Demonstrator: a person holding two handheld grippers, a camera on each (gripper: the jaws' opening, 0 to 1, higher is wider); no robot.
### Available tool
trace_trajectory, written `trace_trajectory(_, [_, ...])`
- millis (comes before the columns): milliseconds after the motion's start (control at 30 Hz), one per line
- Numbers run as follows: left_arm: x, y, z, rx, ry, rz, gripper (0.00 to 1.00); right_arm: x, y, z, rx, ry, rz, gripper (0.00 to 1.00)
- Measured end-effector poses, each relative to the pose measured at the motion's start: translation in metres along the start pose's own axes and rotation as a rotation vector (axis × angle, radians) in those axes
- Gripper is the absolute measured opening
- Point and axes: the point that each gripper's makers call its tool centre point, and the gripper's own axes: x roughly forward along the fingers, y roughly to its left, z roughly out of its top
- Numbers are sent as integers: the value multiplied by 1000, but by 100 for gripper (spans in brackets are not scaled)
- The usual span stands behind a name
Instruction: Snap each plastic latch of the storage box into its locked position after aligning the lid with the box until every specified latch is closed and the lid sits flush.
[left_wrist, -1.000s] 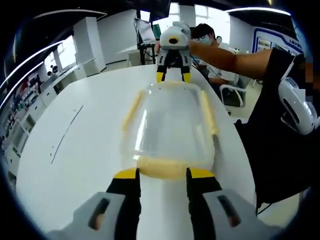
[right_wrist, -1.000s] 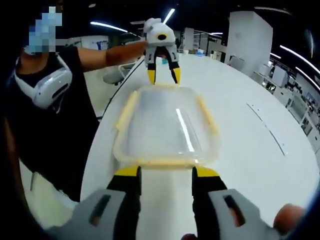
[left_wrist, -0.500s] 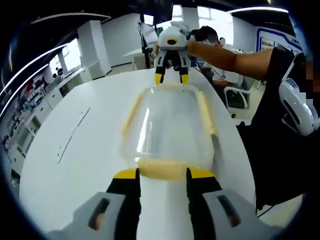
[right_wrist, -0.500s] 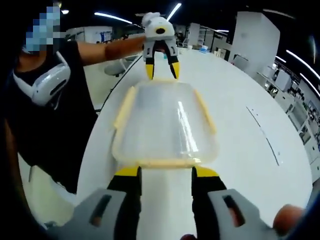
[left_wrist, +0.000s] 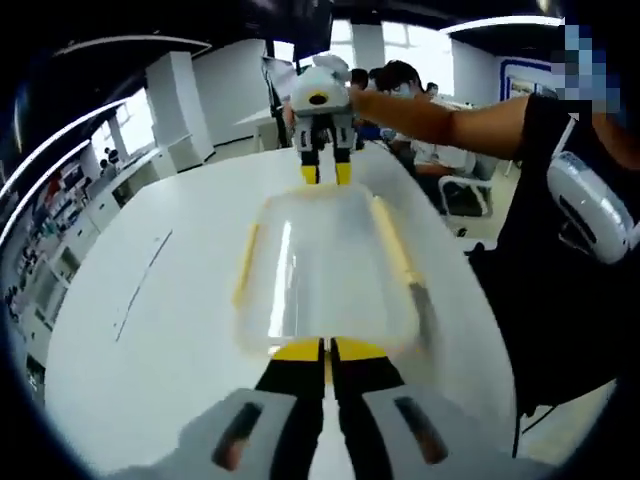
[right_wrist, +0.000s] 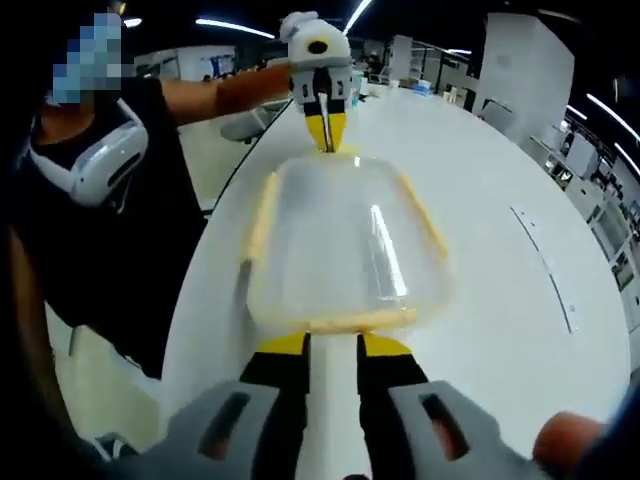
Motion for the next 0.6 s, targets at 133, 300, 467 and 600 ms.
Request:
trace_trajectory(133, [-9,7,-5,-43,-24,15,27,1,-2,-7,6,-4,-8,19])
trace_trajectory(300, [-16,8,-11,-90,-57,21,37,4,-2,-15,23,9,-12,22])
trace_trajectory(467, [-16,3,-14,-114,-87,23,60,1,-1,-11,33,-33,-13,28])
trace_trajectory(600, [-13,2,-17,-117,-97,29,62,0,1,-7,36,-76,-19,43])
